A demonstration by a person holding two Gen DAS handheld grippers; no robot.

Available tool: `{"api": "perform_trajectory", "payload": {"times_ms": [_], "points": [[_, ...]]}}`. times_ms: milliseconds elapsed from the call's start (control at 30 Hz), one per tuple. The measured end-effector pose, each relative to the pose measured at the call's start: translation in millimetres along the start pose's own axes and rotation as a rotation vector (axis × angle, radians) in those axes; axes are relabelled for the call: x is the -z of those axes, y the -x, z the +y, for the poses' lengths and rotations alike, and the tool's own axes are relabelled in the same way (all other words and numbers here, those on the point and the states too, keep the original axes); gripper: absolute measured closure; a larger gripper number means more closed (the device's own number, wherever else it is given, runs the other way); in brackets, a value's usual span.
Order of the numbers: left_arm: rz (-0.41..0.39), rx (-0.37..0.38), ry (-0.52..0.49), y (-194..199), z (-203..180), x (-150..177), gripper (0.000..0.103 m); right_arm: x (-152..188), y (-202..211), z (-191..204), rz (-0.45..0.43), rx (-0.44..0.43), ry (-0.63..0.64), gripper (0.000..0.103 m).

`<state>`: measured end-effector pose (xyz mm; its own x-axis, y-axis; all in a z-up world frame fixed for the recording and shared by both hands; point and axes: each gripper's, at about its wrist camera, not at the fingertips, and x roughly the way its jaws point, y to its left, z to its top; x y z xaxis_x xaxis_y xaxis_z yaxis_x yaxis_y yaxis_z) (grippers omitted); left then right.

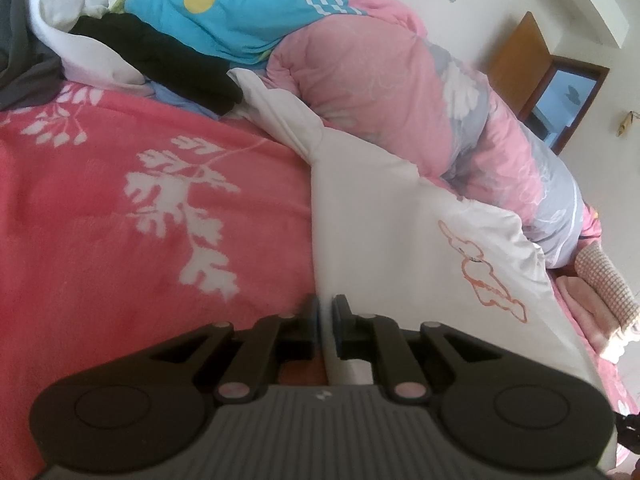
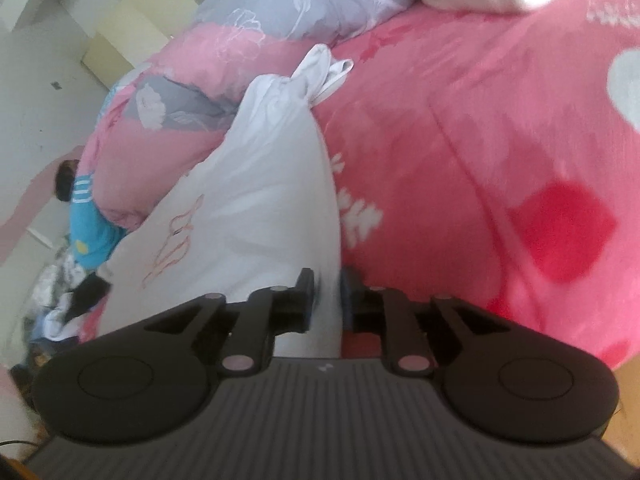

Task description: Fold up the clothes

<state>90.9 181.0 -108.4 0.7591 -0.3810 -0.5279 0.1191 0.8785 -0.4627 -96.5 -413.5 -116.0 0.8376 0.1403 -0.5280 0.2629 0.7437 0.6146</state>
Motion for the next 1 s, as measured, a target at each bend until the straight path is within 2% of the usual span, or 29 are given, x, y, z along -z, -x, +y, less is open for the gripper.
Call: {"api": "perform_trajectory", "payload": {"times_ms": [67, 133, 200, 300, 433, 500, 567, 633, 733, 867, 933, 1000], "points": [[-0.003, -0.004, -0.003, 0, -1, 1, 0.092, 4, 3, 1, 0.013, -0.015, 0.01, 0.088], [-0.005, -0.007, -0.004, 0, -2, 1, 0.092, 10, 7, 8, 0.011, 0.01, 0.068, 0.097], [-0.007, -0.008, -0.006, 0, -2, 2, 0.092, 14, 12, 15, -0.007, 0.048, 0.126, 0.098], [-0.008, -0.006, -0.009, 1, -2, 2, 0.092, 15, 15, 9, -0.02, 0.038, 0.088, 0.098], [-0.011, -0.001, -0.005, 1, 0, 2, 0.091, 16, 18, 2, -0.02, 0.001, 0.031, 0.09], [-0.016, -0.006, -0.006, 3, -1, 2, 0.09, 19, 20, 1, -0.021, -0.009, 0.019, 0.09], [-0.047, -0.029, -0.028, 11, -5, 2, 0.089, 21, 23, 6, -0.047, 0.022, 0.049, 0.09], [-0.116, -0.066, -0.085, 26, -15, 4, 0.08, 24, 29, 7, -0.107, 0.053, 0.049, 0.09], [-0.153, -0.032, -0.153, 43, -30, 7, 0.08, 25, 43, -5, -0.212, 0.039, -0.039, 0.087], [-0.085, 0.066, -0.234, 46, -48, 17, 0.08, 24, 48, -25, -0.253, -0.054, -0.168, 0.087], [-0.009, 0.121, -0.247, 42, -52, 22, 0.08, 22, 45, -24, -0.25, -0.068, -0.176, 0.087], [0.06, 0.125, -0.234, 40, -49, 30, 0.08, 21, 42, -18, -0.24, -0.067, -0.149, 0.087]]}}
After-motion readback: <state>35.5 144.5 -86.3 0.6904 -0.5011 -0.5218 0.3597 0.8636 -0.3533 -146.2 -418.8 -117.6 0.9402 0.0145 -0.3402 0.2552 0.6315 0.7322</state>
